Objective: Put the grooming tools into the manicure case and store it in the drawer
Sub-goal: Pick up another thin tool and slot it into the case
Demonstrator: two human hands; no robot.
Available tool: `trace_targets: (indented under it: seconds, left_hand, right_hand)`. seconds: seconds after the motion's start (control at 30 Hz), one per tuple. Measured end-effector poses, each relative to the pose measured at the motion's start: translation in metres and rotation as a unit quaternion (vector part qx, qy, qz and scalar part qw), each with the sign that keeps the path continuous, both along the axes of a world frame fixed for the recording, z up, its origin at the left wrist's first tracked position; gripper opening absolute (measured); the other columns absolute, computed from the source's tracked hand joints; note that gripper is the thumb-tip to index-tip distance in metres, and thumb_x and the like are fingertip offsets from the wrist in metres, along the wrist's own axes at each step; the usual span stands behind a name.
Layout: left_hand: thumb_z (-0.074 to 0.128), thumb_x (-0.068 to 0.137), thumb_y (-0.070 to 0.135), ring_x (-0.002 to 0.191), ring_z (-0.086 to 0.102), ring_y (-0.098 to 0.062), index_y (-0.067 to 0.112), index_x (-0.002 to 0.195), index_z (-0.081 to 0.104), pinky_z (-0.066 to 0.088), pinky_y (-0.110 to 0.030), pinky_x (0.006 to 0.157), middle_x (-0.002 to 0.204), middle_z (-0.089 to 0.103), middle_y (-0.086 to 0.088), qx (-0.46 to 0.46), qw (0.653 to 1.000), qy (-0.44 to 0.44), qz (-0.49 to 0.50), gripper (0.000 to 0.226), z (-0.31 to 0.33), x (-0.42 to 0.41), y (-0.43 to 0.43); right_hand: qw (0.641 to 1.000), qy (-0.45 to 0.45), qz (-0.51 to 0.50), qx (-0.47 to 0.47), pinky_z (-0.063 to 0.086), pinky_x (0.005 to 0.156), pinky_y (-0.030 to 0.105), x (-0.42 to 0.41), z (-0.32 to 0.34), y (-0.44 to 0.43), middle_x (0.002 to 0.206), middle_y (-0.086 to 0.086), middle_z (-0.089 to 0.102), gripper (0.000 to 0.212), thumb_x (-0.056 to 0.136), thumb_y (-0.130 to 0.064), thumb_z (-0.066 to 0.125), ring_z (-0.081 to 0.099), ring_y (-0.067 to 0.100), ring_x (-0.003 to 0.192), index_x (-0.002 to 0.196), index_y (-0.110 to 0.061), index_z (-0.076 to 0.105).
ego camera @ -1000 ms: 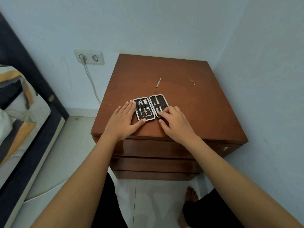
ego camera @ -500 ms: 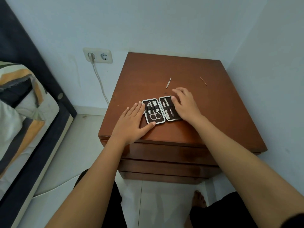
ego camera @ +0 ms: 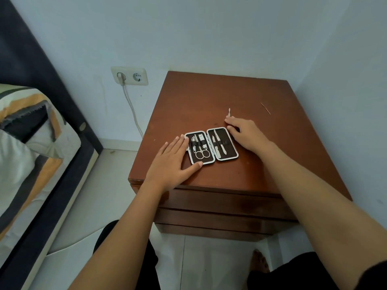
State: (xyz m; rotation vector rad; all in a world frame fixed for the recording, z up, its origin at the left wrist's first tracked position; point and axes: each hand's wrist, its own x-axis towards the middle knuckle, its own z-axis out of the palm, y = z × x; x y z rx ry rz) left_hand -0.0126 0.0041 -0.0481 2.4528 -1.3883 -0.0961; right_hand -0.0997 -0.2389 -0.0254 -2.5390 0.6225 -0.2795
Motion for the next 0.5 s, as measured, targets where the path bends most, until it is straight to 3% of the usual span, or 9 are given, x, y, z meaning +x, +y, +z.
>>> trace_targets:
  seconds: [0.17,0.27,0.37,0.5]
  left_hand:
    - [0.014,0.075,0.078,0.144,0.0,-0.005,0.022,0.149,0.004,-0.007,-0.025,0.113,0.158,0.004,0.005,0.012,1.0,0.004,0.002,0.093,0.001,0.0,0.0]
    - [0.013,0.073,0.079,0.144,0.0,-0.006,0.022,0.149,0.004,-0.006,-0.026,0.113,0.158,0.004,0.005,0.015,1.0,0.006,0.005,0.095,0.004,-0.002,0.001]
    - [0.008,0.068,0.082,0.144,0.0,-0.006,0.022,0.15,0.004,-0.005,-0.026,0.114,0.158,0.004,0.005,0.018,1.0,0.006,0.005,0.101,0.004,-0.002,0.001]
    - [0.006,0.066,0.085,0.144,0.001,-0.007,0.022,0.15,0.005,-0.004,-0.028,0.115,0.158,0.005,0.004,0.017,1.0,0.013,0.006,0.105,0.003,-0.001,0.0]
  right_hand:
    - [0.99,-0.122,-0.052,-0.038,0.037,0.099,0.021,-0.042,-0.013,0.009,0.113,0.011,0.07,0.019,0.087,-0.007,0.059,0.063,0.022,0.111,0.101,-0.004,0.071]
    - [0.983,-0.164,-0.07,-0.039,0.044,0.089,0.021,-0.058,-0.014,0.016,0.097,0.011,0.073,0.012,0.081,-0.001,0.064,0.067,0.023,0.095,0.089,-0.004,0.073]
    - [0.979,-0.177,-0.098,-0.01,0.05,0.078,0.021,-0.07,-0.016,0.02,0.094,0.01,0.067,0.01,0.08,0.0,0.064,0.062,0.017,0.085,0.086,-0.006,0.07]
    - [0.961,-0.177,-0.207,0.041,0.045,0.076,0.024,-0.079,-0.018,0.02,0.099,0.001,0.049,0.017,0.077,-0.019,0.073,0.052,0.015,0.089,0.091,-0.014,0.065]
